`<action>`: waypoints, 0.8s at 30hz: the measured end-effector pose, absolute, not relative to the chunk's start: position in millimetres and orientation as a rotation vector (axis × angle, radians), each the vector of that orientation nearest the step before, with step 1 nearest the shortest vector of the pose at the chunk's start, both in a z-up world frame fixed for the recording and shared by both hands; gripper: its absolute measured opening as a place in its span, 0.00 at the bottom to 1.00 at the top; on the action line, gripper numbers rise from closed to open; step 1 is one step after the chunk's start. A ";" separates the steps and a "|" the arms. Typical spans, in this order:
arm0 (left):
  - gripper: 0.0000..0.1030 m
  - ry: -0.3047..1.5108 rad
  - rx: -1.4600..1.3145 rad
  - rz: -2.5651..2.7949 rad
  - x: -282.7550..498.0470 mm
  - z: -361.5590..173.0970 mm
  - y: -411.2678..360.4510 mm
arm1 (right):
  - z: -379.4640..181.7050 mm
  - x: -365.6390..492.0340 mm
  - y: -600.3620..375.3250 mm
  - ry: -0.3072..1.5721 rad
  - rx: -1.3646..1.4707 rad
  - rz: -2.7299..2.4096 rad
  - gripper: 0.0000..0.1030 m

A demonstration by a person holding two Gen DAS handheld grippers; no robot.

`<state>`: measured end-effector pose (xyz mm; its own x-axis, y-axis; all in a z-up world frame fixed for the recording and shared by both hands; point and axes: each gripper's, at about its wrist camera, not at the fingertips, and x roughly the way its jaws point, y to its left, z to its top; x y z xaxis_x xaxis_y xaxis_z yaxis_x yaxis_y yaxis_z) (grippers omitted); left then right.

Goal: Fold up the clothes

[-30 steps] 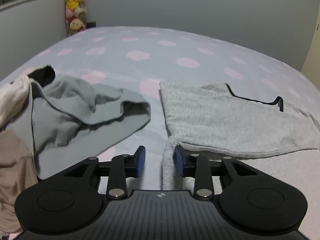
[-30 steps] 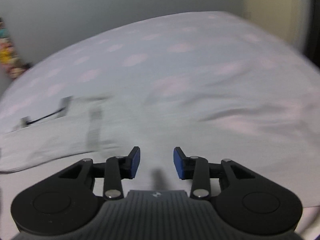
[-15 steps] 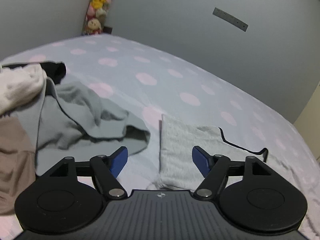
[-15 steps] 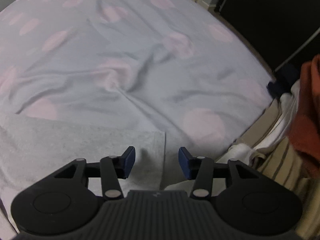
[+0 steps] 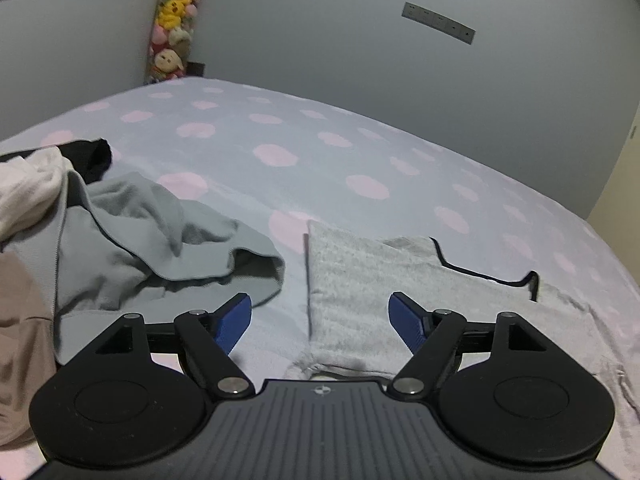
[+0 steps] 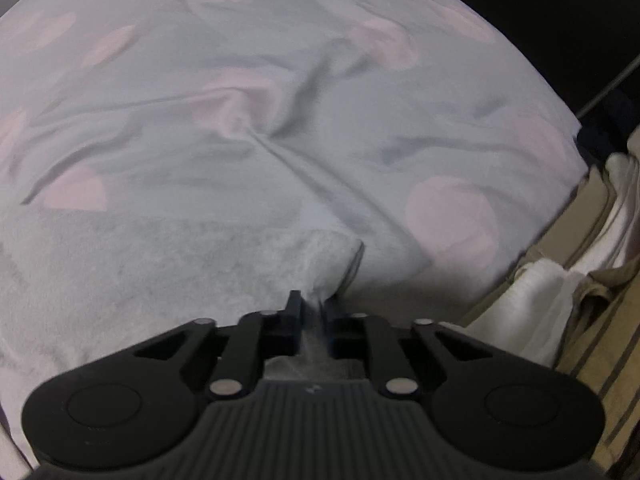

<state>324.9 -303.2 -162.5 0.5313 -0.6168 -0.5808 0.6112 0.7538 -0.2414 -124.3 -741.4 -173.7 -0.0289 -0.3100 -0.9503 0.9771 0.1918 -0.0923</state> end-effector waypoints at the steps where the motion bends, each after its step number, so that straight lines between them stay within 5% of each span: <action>1: 0.73 0.698 -0.005 -0.738 324.9 -161.3 -303.1 | -169.2 -121.6 -739.0 1.111 0.786 -1.239 0.10; 15: 0.73 0.722 0.012 -0.820 327.0 -142.7 -297.2 | 4.0 -88.5 -749.4 0.844 0.616 -1.330 0.08; 24: 0.73 0.786 0.133 -0.841 328.0 -140.1 -303.1 | 115.0 14.2 -694.1 0.688 0.529 -1.082 0.08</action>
<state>328.0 -303.1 -140.1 0.4086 -0.6184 -0.6713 0.7115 0.6765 -0.1902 14.2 -694.1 115.0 0.3016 -0.6124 -0.7308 0.9216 0.3836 0.0589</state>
